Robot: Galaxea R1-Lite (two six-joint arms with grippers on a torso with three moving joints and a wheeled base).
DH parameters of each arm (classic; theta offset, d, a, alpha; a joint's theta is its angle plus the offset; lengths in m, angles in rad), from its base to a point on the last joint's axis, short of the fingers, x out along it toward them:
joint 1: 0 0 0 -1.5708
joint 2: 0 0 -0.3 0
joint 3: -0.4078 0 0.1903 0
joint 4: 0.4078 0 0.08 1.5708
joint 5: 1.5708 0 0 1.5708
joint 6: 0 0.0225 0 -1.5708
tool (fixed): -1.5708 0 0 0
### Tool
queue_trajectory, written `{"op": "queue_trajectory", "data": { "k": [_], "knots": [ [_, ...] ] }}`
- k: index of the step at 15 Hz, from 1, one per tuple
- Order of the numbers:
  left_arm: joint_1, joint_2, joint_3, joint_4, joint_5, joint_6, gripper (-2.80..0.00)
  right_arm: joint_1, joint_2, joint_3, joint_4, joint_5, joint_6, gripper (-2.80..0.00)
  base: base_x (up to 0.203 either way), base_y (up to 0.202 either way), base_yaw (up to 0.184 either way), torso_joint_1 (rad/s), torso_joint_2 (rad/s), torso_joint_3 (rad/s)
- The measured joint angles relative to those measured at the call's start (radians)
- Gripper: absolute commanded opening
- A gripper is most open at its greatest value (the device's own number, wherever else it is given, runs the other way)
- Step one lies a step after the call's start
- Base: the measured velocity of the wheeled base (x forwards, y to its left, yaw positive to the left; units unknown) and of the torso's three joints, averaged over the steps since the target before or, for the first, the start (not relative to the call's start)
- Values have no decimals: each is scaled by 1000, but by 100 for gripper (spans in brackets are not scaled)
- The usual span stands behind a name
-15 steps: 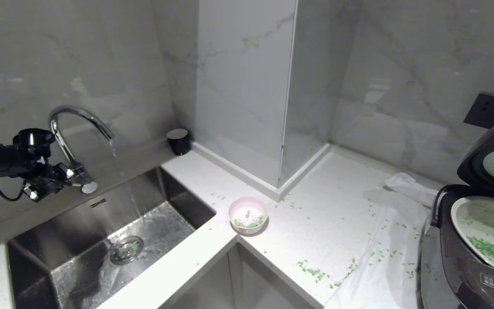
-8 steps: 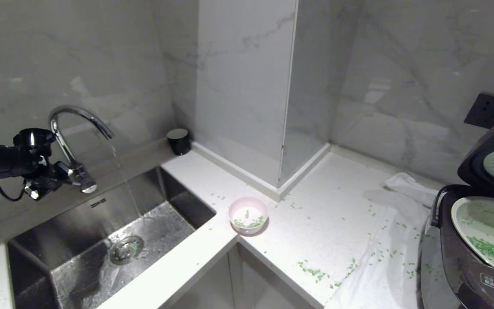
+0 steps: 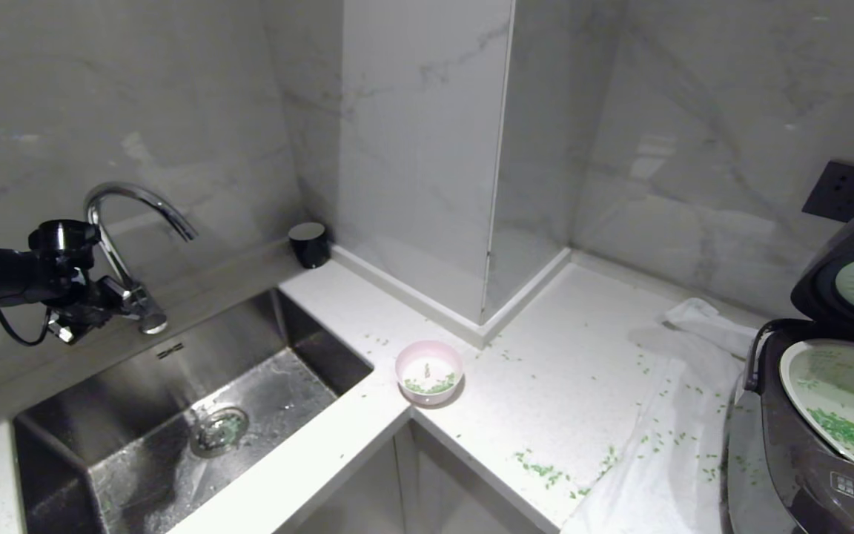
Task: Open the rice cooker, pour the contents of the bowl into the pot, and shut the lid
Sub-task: Turn off the tap
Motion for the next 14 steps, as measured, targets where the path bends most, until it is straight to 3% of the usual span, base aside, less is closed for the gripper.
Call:
{"op": "queue_trajectory", "data": {
  "k": [5,8,11,14],
  "knots": [
    [4,2,4,1,3,-3,-280,0,0,0,0,0,0,-280,0,0,0,0,0,0],
    [-1,-47,73,67,-28,-4,-280,0,0,0,0,0,-1,-280,0,0,0,0,0,0],
    [-34,-163,262,74,-120,-3,-280,0,0,0,0,0,-1,-280,0,0,0,0,0,0],
    [-98,-319,521,-5,-185,26,-280,0,0,0,0,0,0,-280,0,0,0,0,0,0]
  ]
}}
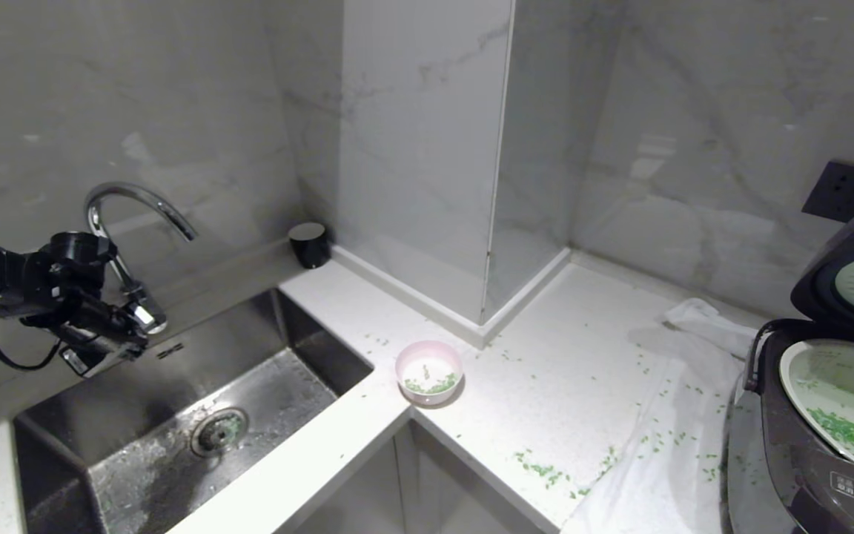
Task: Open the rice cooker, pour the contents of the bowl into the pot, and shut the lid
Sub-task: Turn off the tap, then pour the water from the bowl into the rice cooker
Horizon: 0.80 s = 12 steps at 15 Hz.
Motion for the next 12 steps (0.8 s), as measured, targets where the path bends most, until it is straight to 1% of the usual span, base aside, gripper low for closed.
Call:
{"op": "queue_trajectory", "data": {
  "k": [2,4,5,7,9,12],
  "knots": [
    [-51,-118,200,-80,-41,57,-280,0,0,0,0,1,0,-280,0,0,0,0,0,0],
    [-117,-254,412,-195,-76,125,-280,0,0,0,0,0,-1,-280,0,0,0,0,0,0],
    [-153,-325,498,-257,-86,149,-280,0,0,0,0,0,0,-280,0,0,0,0,0,0],
    [-224,-461,628,-343,-106,188,-280,0,0,0,0,0,0,-280,0,0,0,0,0,0],
    [-296,-590,729,-374,-125,229,-280,0,0,0,0,0,0,-280,0,0,0,0,0,0],
    [-379,-742,834,-433,-134,348,-280,0,0,0,0,0,0,-280,0,0,0,0,0,0]
  ]
}}
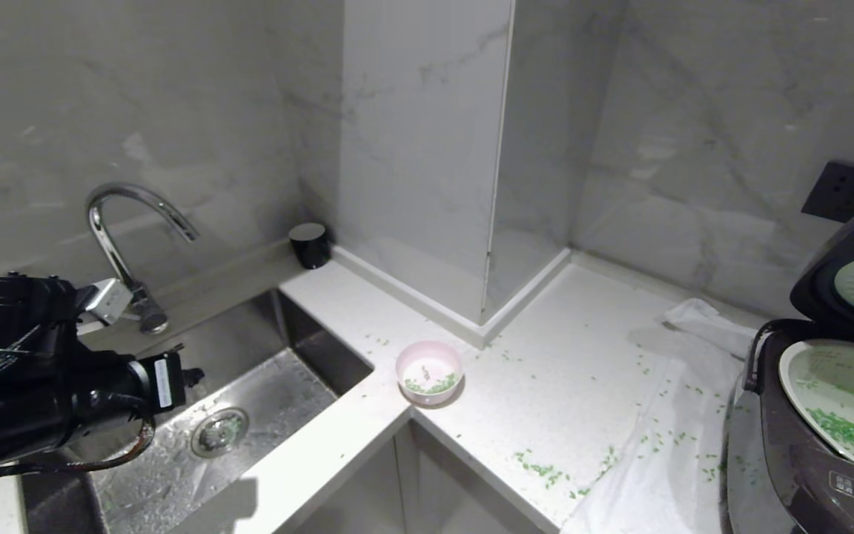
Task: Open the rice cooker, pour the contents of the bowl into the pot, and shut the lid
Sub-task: Pour the water from the bowl into the rice cooker
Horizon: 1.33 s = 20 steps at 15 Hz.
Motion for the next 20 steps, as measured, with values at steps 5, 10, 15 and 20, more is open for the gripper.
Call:
{"op": "queue_trajectory", "data": {
  "k": [5,10,15,20],
  "knots": [
    [-122,-282,111,-104,7,53,-280,0,0,0,0,0,0,-280,0,0,0,0,0,0],
    [-117,-612,160,-22,134,162,-280,0,0,0,0,0,-1,-280,0,0,0,0,0,0],
    [-5,-882,170,23,307,296,-280,0,0,0,0,0,-1,-280,0,0,0,0,0,0],
    [75,-1084,218,71,273,395,-280,0,0,0,0,0,-1,-280,0,0,0,0,0,0]
  ]
}}
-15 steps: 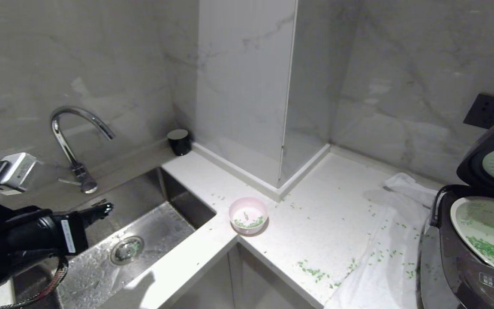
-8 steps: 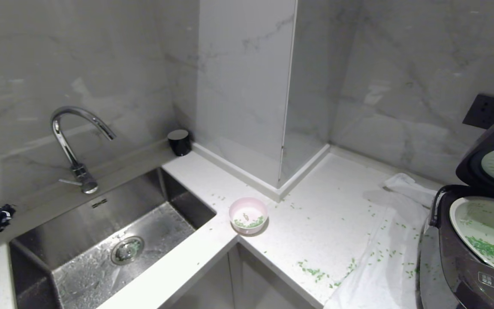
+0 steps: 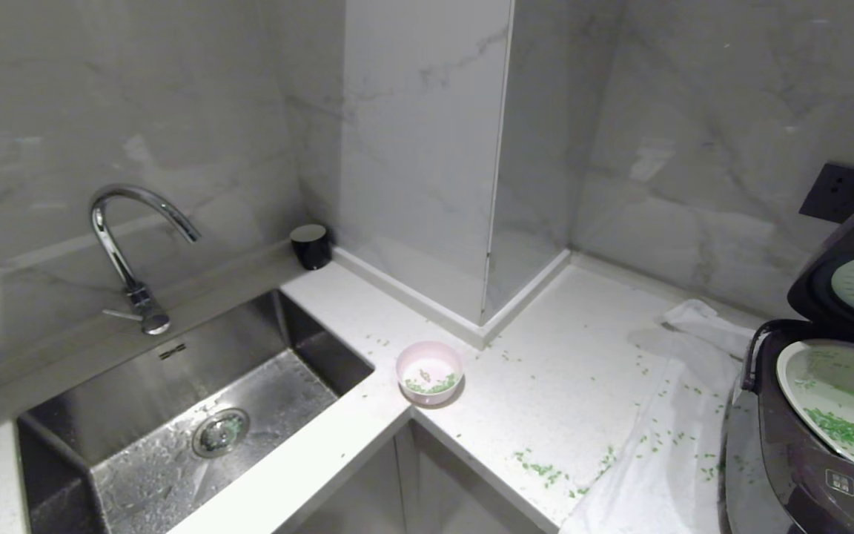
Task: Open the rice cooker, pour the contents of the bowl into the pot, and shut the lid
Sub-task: Pour the water from the bowl into the rice cooker
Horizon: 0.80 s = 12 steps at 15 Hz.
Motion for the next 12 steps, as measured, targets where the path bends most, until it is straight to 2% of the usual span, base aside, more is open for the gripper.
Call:
{"op": "queue_trajectory", "data": {
  "k": [3,5,8,10,12],
  "knots": [
    [14,-124,59,139,-100,7,-280,0,0,0,0,1,0,-280,0,0,0,0,0,0],
    [21,-196,117,213,-122,6,-280,0,0,0,0,0,0,-280,0,0,0,0,0,0],
    [23,-279,233,214,-127,21,-280,0,0,0,0,1,0,-280,0,0,0,0,0,0],
    [23,-302,294,186,-131,69,-280,0,0,0,0,0,-3,-280,0,0,0,0,0,0],
    [22,-312,320,169,-150,29,-280,0,0,0,0,0,-1,-280,0,0,0,0,0,0]
  ]
}}
